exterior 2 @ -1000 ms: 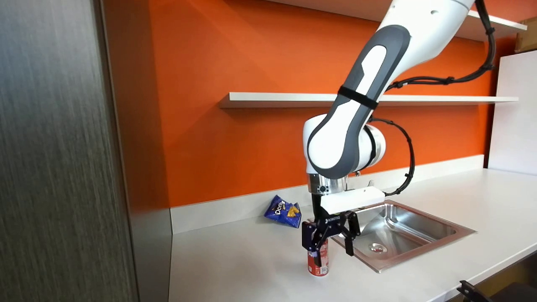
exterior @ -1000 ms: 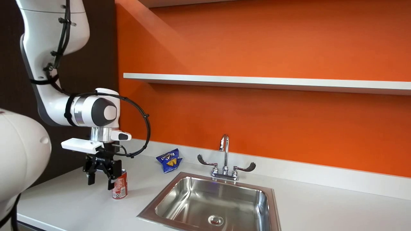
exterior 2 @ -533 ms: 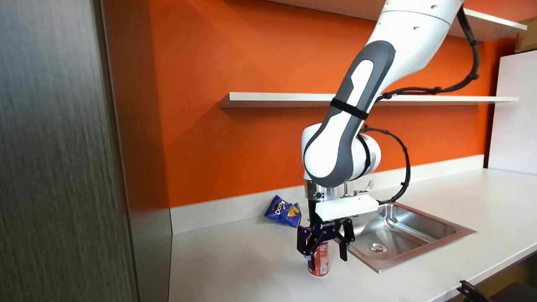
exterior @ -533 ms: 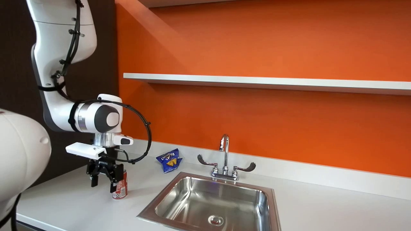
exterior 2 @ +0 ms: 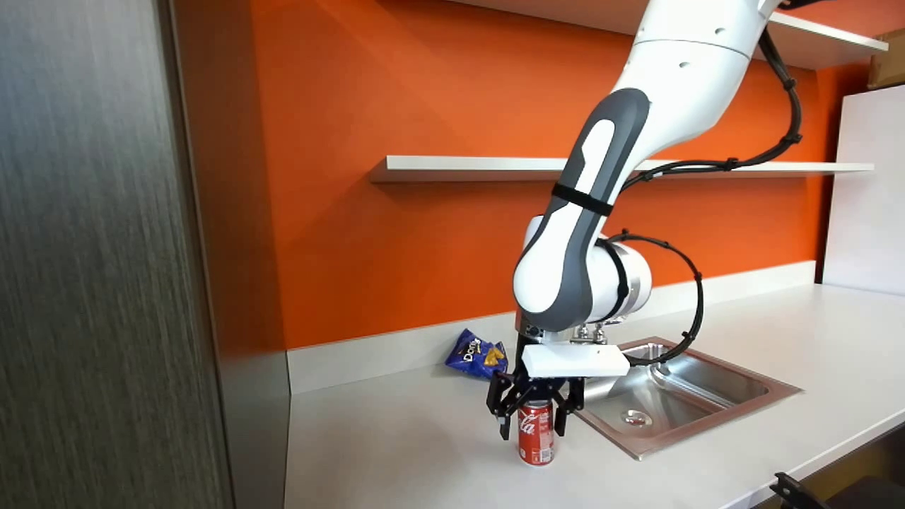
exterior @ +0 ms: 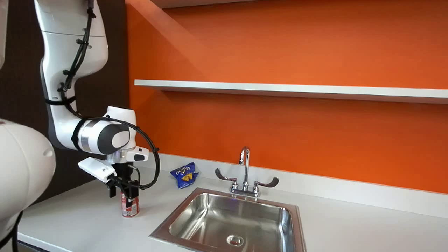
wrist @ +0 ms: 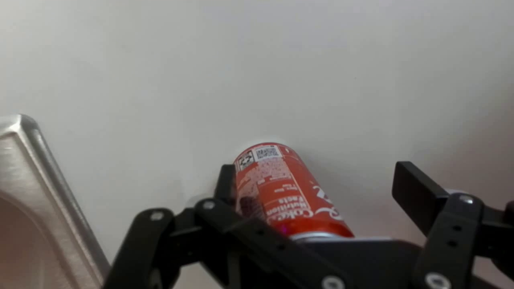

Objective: Put the Cola can on the left side of the first shelf

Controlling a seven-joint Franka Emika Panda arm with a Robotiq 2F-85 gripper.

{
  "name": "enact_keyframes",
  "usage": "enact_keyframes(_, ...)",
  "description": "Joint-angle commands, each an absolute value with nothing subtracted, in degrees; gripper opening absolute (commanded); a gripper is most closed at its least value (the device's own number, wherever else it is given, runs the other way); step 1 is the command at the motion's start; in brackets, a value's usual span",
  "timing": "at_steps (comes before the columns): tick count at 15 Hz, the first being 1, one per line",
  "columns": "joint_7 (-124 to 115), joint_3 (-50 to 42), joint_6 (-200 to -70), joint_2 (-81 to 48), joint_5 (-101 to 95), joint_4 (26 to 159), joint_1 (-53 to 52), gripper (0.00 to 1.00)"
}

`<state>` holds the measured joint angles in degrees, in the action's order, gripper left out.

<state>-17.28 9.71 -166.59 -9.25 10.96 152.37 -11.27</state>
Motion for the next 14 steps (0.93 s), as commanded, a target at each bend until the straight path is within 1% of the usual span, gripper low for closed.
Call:
enact_keyframes(1,-16.5,9.9,-172.4,-9.4,12.0,154.2,-10.8,1.00)
enact_keyframes(9,-17.4,9.2,-184.0,-9.6,11.4,157.5,-11.5,1.00)
enact_keyframes(14,-17.7,7.2,-186.7,-10.1,11.1,158.3,-12.8,0.99)
